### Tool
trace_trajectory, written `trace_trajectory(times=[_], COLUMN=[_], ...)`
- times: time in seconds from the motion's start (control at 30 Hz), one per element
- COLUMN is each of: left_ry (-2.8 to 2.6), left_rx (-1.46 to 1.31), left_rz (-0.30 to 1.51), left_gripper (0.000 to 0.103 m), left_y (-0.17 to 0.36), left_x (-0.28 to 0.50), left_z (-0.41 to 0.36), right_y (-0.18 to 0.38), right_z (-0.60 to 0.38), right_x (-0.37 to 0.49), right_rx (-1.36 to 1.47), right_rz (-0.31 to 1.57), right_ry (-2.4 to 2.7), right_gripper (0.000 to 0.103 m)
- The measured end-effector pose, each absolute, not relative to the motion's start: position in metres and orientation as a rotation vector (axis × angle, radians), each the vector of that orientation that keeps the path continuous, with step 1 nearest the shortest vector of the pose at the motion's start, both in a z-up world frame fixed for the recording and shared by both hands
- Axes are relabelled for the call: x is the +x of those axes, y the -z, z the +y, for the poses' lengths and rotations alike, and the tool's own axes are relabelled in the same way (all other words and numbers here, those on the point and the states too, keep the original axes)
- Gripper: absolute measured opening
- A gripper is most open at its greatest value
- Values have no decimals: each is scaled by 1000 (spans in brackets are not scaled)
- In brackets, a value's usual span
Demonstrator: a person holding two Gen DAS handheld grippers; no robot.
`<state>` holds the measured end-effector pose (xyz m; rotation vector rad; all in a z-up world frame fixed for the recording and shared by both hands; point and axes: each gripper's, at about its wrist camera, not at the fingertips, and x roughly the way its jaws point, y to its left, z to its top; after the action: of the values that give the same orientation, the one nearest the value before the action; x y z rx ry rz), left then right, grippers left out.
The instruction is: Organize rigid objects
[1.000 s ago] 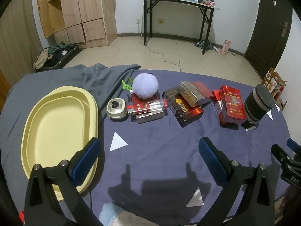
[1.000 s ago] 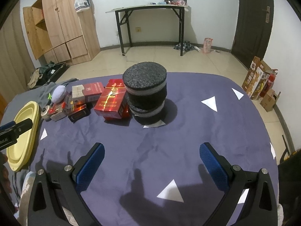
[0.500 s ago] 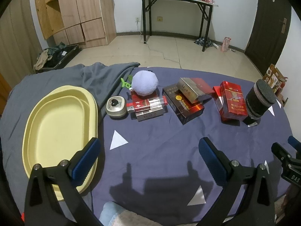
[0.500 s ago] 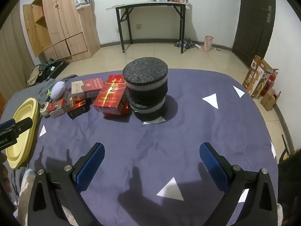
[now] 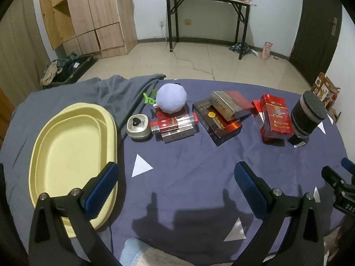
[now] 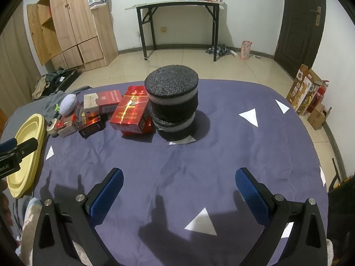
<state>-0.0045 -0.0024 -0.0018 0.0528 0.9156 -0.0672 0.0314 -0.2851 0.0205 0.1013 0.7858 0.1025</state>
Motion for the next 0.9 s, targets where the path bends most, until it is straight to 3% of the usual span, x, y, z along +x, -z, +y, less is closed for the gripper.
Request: trace_trajectory(times=[0.9], left_ry=[78], left_rx=[54], left_rz=[932], left_gripper=[103], left_y=[6], left_x=[-4], left_z=[-7], right_y=[-21], right_z=[-286], right_x=[31], right_rx=[104], right_rz=[784], right_ry=[-108], right_gripper=[103])
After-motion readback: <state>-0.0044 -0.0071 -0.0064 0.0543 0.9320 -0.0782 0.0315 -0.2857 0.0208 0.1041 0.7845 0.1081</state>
